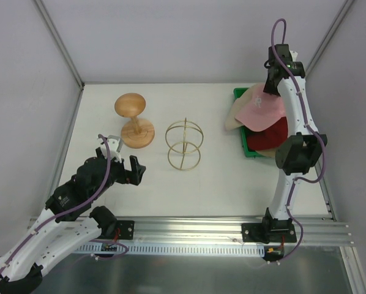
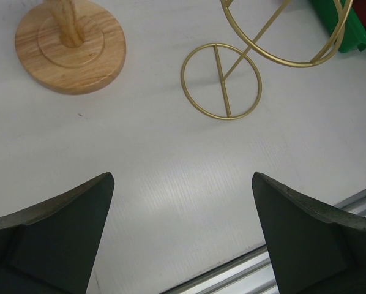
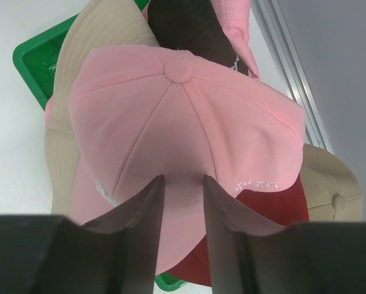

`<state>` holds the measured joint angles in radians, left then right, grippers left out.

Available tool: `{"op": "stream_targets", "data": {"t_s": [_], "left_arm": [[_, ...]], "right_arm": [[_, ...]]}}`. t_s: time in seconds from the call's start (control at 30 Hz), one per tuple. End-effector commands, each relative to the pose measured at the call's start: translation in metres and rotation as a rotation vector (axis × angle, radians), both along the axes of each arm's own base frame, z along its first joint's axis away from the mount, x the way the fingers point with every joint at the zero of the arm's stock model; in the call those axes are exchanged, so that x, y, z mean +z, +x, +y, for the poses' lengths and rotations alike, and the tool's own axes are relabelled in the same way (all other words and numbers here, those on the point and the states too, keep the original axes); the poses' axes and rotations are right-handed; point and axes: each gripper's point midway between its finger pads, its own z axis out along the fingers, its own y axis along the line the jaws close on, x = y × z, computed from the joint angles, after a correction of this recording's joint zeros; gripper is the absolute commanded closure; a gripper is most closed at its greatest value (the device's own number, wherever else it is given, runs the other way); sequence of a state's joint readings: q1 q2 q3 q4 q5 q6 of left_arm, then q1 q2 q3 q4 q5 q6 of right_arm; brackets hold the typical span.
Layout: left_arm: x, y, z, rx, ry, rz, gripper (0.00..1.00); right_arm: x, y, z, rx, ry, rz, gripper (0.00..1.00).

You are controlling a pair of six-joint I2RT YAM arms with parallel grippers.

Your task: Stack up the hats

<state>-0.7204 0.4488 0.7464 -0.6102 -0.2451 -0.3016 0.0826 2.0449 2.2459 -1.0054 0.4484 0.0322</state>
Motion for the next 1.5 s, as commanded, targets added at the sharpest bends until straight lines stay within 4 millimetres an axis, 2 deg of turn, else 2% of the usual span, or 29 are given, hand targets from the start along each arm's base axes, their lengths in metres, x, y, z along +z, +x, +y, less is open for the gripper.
{"op": "stream_targets", "data": {"t_s": [0.0,0.17,0.4,0.53,0.57,0.6,0.63,0.67,0.7,0.77,0.83,0.97,1.13,1.2,1.23,1.27,1.33,1.37,1.47], "left_arm": [[0.007,0.002,0.001,0.008,-0.011,-0.027,0.01],[0.008,0.002,0.0,0.001,-0.014,-0.029,0.01],[0.007,0.002,0.0,0.003,-0.011,-0.027,0.01],[0.006,0.002,0.0,0.003,-0.011,-0.025,0.01],[0.006,0.002,0.0,0.003,-0.011,-0.025,0.01],[0.007,0.002,0.0,0.002,-0.014,-0.027,0.01],[0.007,0.001,-0.001,-0.001,-0.015,-0.026,0.01],[0.007,0.001,-0.001,-0.001,-0.014,-0.025,0.01],[0.007,0.001,-0.001,-0.001,-0.014,-0.025,0.01],[0.006,0.001,-0.001,-0.001,-0.013,-0.024,0.01],[0.007,0.001,-0.001,0.0,-0.015,-0.024,0.01],[0.006,0.002,0.0,0.004,-0.01,-0.026,0.01],[0.007,0.002,0.0,0.005,-0.008,-0.027,0.01],[0.006,0.002,0.001,0.004,-0.006,-0.027,0.01],[0.006,0.002,0.001,0.006,-0.004,-0.026,0.01],[0.006,0.002,0.001,0.006,-0.004,-0.026,0.01],[0.006,0.002,0.001,0.007,-0.004,-0.026,0.01],[0.006,0.002,0.001,0.007,-0.005,-0.027,0.01],[0.005,0.002,0.001,0.006,-0.003,-0.025,0.01]], "right_arm": [[0.025,-0.004,-0.001,0.014,0.011,-0.059,0.67],[0.049,-0.009,0.004,0.039,0.033,-0.116,0.85],[0.081,-0.017,0.009,0.069,0.063,-0.198,0.98],[0.097,-0.023,0.009,0.083,0.056,-0.231,1.0],[0.099,-0.023,0.006,0.089,0.04,-0.23,0.94],[0.097,-0.023,0.005,0.087,0.033,-0.227,0.84],[0.096,-0.022,0.002,0.077,0.018,-0.223,0.69],[0.093,-0.021,0.0,0.078,0.01,-0.214,0.43],[0.085,-0.016,-0.002,0.077,0.008,-0.196,0.34],[0.075,-0.009,-0.008,0.071,0.025,-0.183,0.22],[0.06,0.001,-0.014,0.058,0.048,-0.164,0.19],[0.044,0.02,-0.015,0.06,0.083,-0.165,0.18],[0.025,0.038,-0.007,0.074,0.122,-0.16,0.21],[0.019,0.042,-0.006,0.075,0.132,-0.153,0.29],[0.016,0.042,-0.006,0.057,0.147,-0.156,0.35],[0.014,0.042,-0.005,0.05,0.157,-0.156,0.51],[0.02,0.042,-0.004,0.045,0.159,-0.179,0.63],[0.017,0.041,-0.005,0.041,0.157,-0.177,0.73],[0.029,0.037,-0.006,0.047,0.15,-0.203,0.87]]}}
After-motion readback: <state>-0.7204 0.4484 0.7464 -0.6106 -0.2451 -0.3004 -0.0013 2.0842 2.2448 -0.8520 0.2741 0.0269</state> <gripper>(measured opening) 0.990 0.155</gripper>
